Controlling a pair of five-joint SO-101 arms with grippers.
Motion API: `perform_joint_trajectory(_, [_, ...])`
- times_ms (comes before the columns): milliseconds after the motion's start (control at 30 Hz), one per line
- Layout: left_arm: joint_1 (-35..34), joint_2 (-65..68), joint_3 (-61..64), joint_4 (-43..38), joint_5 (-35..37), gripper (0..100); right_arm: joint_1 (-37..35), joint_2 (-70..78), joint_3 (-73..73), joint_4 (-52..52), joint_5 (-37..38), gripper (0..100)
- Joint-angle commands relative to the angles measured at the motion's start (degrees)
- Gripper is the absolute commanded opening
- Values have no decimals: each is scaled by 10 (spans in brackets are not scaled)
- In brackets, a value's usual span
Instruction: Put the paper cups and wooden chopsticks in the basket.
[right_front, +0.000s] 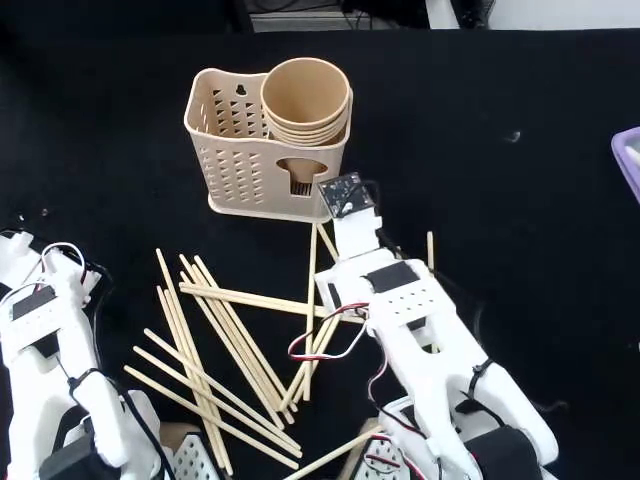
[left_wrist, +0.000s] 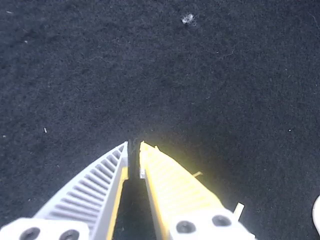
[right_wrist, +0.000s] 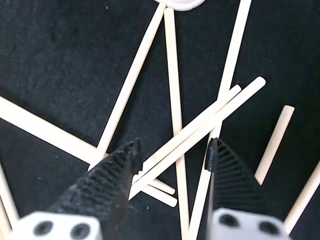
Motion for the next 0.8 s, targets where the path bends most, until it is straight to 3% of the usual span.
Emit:
perform_joint_trajectory(0, [3, -15, -14, -10, -1, 52, 7, 6, -17, -2, -4, 213])
perform_joint_trajectory(433, [2, -15, -15, -10, -1, 52, 7, 175, -106, 3, -48, 210])
perform_joint_trajectory(767, [2, -15, -15, -10, -1, 52, 11, 124, -100, 33, -47, 208])
